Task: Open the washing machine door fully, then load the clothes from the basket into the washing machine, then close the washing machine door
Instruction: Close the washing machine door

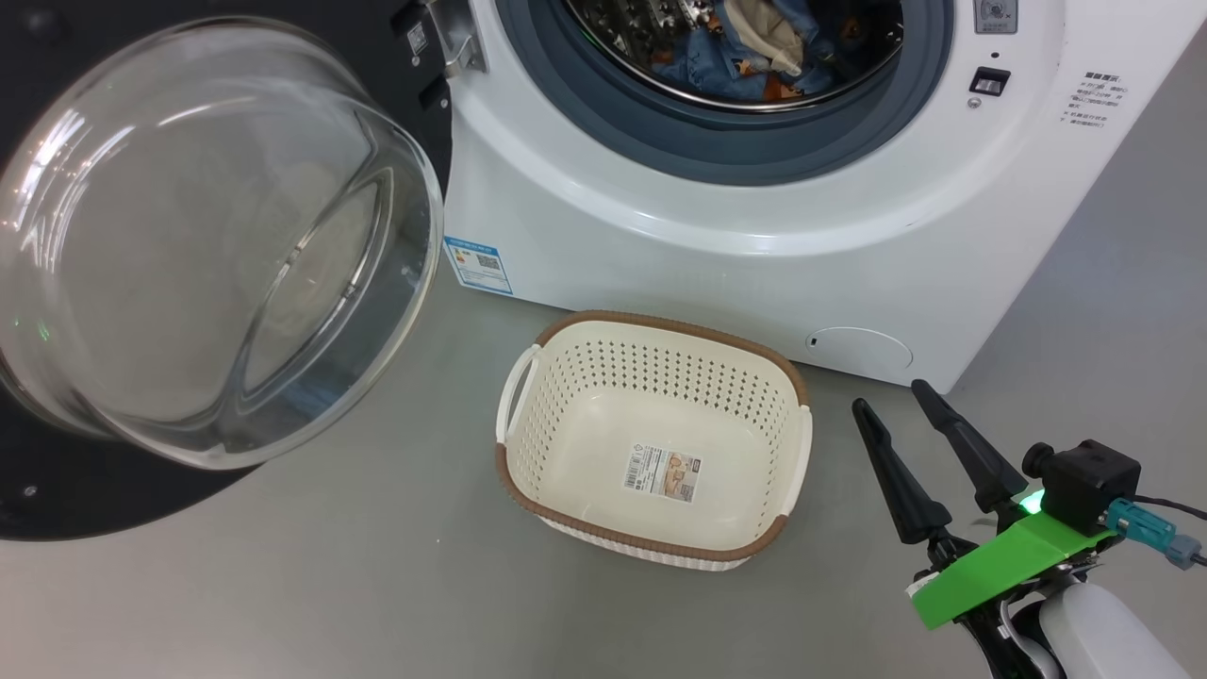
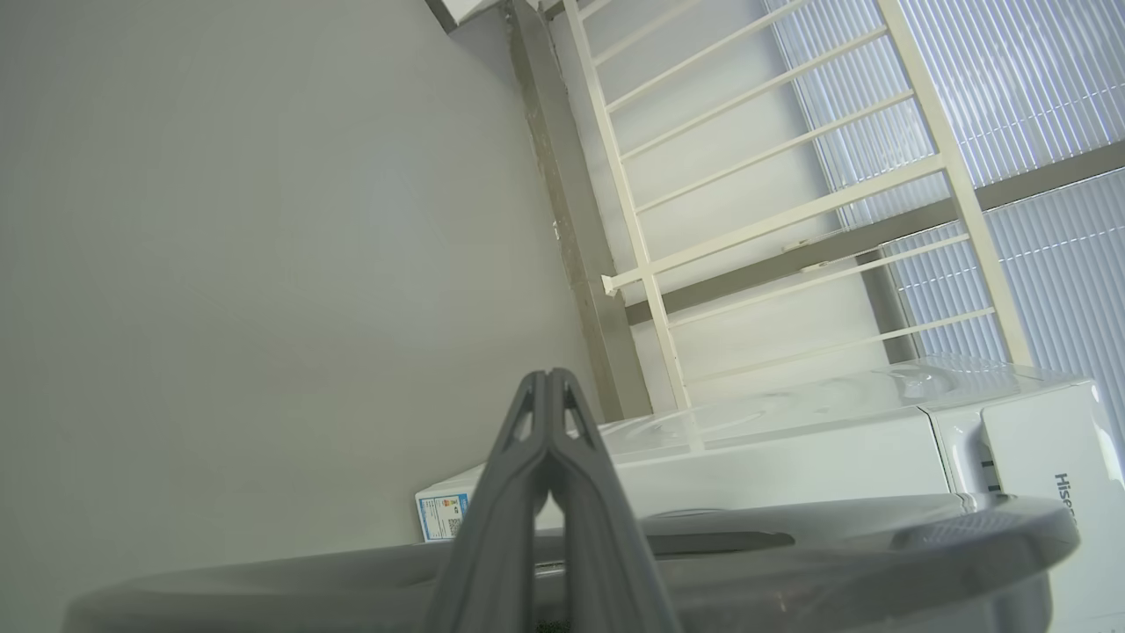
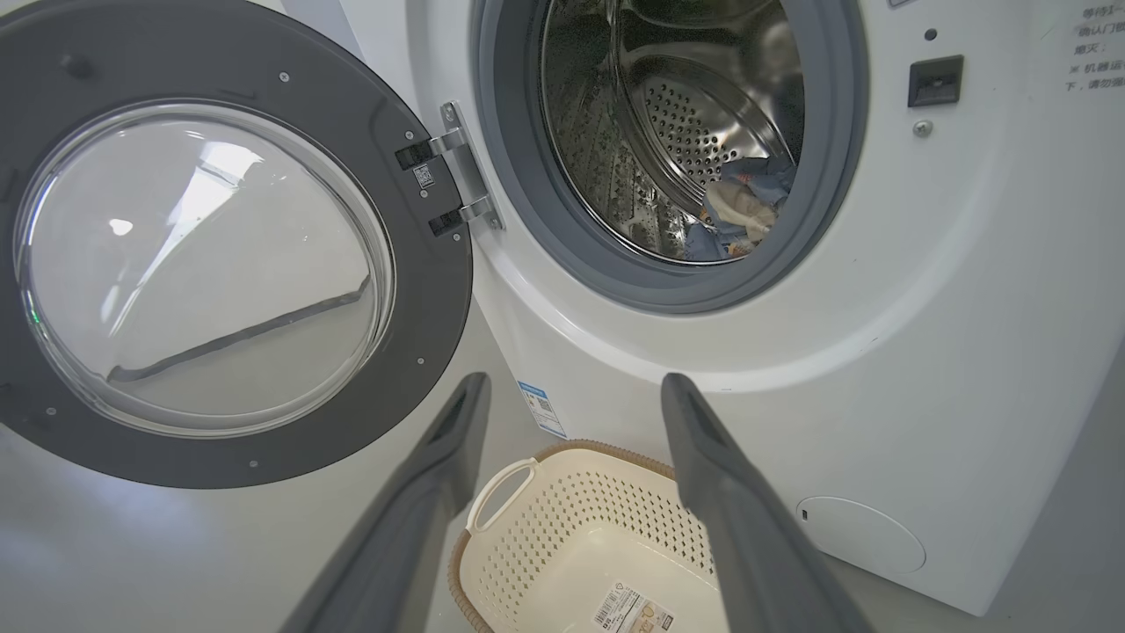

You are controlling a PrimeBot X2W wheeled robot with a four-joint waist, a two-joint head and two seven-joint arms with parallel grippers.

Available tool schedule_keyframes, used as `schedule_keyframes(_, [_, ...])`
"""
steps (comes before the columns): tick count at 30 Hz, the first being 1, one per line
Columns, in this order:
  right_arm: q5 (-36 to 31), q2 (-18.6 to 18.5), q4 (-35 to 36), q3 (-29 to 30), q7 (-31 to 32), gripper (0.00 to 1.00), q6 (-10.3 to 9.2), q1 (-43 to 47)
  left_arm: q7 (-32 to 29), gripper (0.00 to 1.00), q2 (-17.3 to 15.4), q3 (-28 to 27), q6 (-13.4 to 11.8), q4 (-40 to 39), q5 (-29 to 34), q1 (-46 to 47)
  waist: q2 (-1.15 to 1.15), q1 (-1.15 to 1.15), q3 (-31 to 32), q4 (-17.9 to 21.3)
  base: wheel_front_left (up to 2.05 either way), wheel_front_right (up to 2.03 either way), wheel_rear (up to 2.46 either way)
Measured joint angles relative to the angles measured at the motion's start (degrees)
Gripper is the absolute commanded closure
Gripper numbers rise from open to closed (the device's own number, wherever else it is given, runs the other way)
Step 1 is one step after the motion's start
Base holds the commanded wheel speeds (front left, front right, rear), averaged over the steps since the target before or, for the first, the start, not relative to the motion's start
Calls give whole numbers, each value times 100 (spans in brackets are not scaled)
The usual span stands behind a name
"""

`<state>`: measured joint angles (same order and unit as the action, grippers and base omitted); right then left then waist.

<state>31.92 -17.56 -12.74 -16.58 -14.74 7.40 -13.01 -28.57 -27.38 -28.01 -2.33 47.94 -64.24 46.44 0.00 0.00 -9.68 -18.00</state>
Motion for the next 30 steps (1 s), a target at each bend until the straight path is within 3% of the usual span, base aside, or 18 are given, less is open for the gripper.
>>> schedule_keyframes(14, [0,75,-10,56,1,0,0,4,-1421,100,-71,281,-13,-439,-236,-258,0,0,120,-67,0,0,0])
schedule_keyframes(30, [0,194,-83,60,0,0,0,13,-2838,100,92,482,-386,-2020,-615,-1249,0,0,382,-106,0,0,0])
